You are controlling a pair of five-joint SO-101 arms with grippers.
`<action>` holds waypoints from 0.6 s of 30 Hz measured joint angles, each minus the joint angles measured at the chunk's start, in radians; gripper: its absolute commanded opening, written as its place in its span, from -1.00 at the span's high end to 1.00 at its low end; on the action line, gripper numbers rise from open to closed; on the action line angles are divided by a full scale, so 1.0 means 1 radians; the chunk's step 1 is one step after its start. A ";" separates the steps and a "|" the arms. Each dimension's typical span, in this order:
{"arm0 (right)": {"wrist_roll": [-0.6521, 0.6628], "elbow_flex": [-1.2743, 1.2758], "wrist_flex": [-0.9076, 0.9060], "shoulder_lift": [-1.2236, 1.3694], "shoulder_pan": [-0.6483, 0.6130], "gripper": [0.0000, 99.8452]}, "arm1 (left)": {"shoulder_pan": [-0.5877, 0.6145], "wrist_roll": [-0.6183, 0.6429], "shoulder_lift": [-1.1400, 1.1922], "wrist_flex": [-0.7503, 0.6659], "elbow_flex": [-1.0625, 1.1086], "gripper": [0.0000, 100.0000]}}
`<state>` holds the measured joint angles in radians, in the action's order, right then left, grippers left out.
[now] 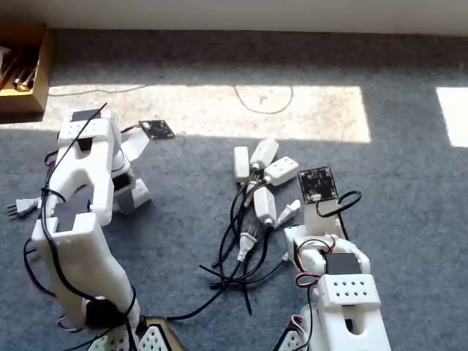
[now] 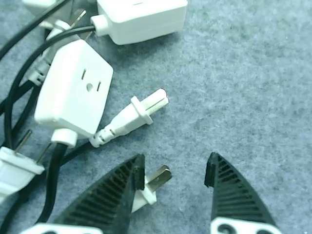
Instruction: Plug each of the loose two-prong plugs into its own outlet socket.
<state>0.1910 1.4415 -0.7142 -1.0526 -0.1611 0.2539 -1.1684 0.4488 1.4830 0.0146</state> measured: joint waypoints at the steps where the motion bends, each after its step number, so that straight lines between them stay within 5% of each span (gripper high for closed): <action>1: 0.000 0.000 0.000 0.000 0.000 0.58 | -0.018 -0.025 0.000 0.023 0.000 0.99; 9: 0.000 0.000 0.000 0.000 0.000 0.58 | -0.152 -0.166 -0.034 0.184 0.028 0.99; 18: 0.000 0.000 0.000 0.000 0.000 0.58 | -0.272 -0.175 -0.242 0.072 0.353 0.99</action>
<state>0.1910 1.4415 -0.7142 -1.0526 -0.1611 -0.0176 -1.3433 0.2064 1.5551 0.3675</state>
